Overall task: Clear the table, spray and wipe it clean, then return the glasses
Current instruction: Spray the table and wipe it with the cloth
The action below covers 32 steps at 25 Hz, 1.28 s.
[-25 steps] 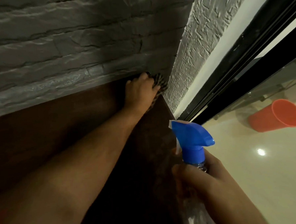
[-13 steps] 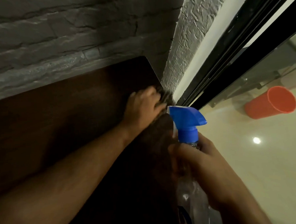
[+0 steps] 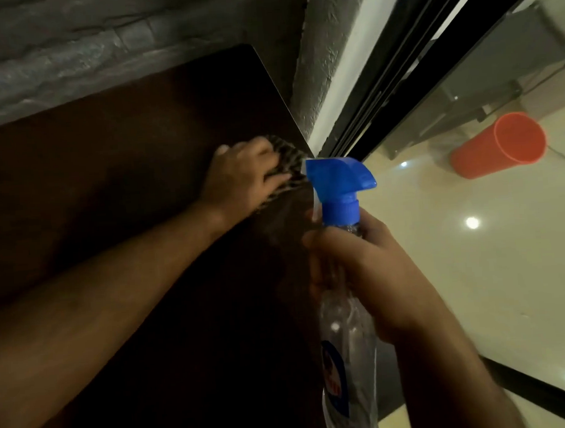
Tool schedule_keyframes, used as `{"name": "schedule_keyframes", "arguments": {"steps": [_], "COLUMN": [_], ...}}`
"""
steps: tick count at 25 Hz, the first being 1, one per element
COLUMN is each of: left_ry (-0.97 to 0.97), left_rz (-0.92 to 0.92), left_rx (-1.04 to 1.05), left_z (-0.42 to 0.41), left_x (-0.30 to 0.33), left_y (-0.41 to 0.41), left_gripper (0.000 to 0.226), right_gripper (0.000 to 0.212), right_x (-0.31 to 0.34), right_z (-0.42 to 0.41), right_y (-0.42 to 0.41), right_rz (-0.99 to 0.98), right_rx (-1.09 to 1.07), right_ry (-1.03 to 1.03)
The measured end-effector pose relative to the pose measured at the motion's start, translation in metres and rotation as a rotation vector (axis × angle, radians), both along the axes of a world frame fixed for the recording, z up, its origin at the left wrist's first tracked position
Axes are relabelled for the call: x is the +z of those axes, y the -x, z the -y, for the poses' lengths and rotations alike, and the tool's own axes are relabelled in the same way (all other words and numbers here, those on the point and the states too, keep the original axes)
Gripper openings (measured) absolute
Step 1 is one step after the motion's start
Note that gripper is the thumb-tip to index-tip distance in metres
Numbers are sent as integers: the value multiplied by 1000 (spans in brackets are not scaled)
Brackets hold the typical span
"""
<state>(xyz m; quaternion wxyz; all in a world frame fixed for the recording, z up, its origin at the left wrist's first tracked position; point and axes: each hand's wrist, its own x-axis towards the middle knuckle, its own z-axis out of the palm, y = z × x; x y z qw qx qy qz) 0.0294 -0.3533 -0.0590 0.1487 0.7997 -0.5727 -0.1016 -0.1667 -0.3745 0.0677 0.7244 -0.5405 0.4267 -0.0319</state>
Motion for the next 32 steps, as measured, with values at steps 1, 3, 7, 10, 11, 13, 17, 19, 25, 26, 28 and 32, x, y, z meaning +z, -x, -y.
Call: {"name": "schedule_keyframes", "arguments": {"steps": [1, 3, 7, 10, 11, 13, 17, 19, 25, 26, 28, 32], "left_ry": [-6, -21, -44, -45, -13, 21, -10, 7, -31, -31, 15, -17], "left_rz": [37, 197, 99, 53, 9, -46, 151, 198, 25, 28, -15, 173], "left_rx": [28, 236, 520, 167, 18, -78, 443, 609, 284, 160, -46, 322], "left_z": [-9, 11, 94, 73, 35, -41, -81, -38, 65, 33, -49, -98], "left_x": [2, 2, 3, 4, 3, 1, -7, -10, 0, -1, -1, -8], "left_y": [-11, -55, -97, -9, 19, 27, -86, -124, -22, 6, 34, -62], "left_gripper": [38, 41, 45, 38, 37, 40, 49, 54, 39, 37, 40, 49], "right_gripper": [25, 21, 27, 27, 26, 24, 25, 24, 24, 24, 22, 29], "right_x": [0, -1, -4, -5, -5, -4, -13, -15, -6, -2, 4, 1], "right_z": [0, 0, -4, -8, -9, -9, -4, -3, -15, -16, -14, -12], "right_y": [1, 2, 8, 10, 10, 10, 7, 3, -3, 1, 11, 32], "right_rz": [-7, -20, -7, -20, -23, -12, -20, -22, -12, -6, 7, -15], "right_rx": [-2, -5, -10, -24, -14, 10, 10, 10, 9, 8, 2, -10], "right_ry": [-14, -34, -35, -48, -44, -35, -47, -69, -52, -50, -45, -56]}}
